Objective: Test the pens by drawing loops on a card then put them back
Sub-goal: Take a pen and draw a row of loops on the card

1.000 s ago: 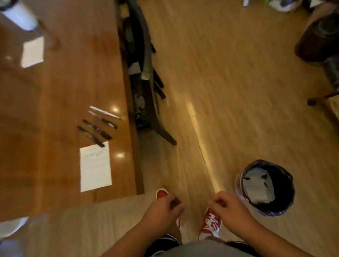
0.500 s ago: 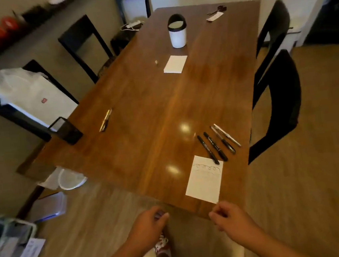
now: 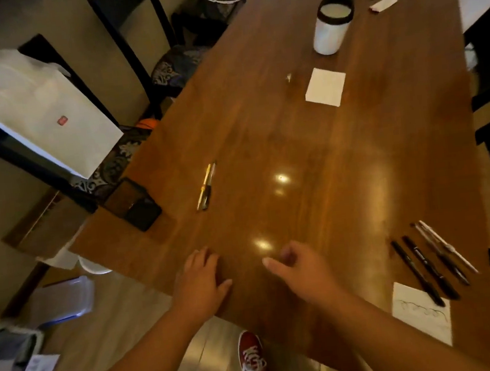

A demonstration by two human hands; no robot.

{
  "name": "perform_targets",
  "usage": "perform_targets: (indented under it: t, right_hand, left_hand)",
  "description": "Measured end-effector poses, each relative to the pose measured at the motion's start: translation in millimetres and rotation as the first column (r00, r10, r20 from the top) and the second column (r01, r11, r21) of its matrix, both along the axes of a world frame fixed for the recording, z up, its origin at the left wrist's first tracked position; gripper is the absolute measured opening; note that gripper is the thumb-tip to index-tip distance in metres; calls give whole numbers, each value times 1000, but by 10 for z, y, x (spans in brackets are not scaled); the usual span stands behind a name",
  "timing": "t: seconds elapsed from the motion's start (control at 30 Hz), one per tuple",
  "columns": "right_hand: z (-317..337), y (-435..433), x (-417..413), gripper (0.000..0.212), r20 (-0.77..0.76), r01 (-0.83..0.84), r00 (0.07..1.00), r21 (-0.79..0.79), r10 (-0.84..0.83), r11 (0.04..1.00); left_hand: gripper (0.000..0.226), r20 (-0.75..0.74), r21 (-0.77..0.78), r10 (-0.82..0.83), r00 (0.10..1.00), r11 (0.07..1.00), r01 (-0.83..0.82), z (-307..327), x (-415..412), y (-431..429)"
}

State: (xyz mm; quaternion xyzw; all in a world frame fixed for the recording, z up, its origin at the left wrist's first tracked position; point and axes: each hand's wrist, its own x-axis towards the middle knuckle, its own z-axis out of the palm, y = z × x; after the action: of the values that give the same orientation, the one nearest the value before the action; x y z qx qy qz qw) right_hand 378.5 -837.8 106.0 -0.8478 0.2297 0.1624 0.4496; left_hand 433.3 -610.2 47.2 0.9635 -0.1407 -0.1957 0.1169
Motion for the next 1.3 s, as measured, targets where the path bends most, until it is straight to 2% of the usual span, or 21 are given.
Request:
perform_targets:
  t: [0.2, 0.43, 0.7, 0.8, 0.93, 1.17, 1.3]
  right_hand:
    - [-195, 371, 994, 34, -35, -67, 997, -96, 63, 993]
    - [-336, 639, 1932, 38, -72, -186, 982, -198, 175, 963]
    - [-484, 836, 2647, 36, -104, -183, 982, -329, 157, 926]
    - [-522, 896, 2761, 32, -131, -211, 976, -376, 174, 902]
    - [-581, 939, 2818, 23, -143, -211, 975, -358, 170, 910]
    - [-608, 946, 2552, 22, -181, -227, 969, -380, 169, 897]
    - [-626, 794, 2134, 31, -181, -194, 972, -274, 147, 942]
  left_hand:
    - [87, -17, 83, -43, 999, 996, 45, -129, 481, 185]
    - [91, -49, 91, -15, 999, 996, 19, -244, 469, 146]
    - [91, -27, 68, 3, 1000, 998, -2, -278, 460, 178]
    - [91, -37, 65, 14, 999, 998, -12, -269, 452, 177]
    - [91, -34, 72, 24, 999, 997, -21, -284, 449, 175]
    - [89, 4, 66, 27, 1000, 997, -27, -363, 327, 252]
    - [85, -5, 47, 60, 998, 997, -60, -312, 264, 215]
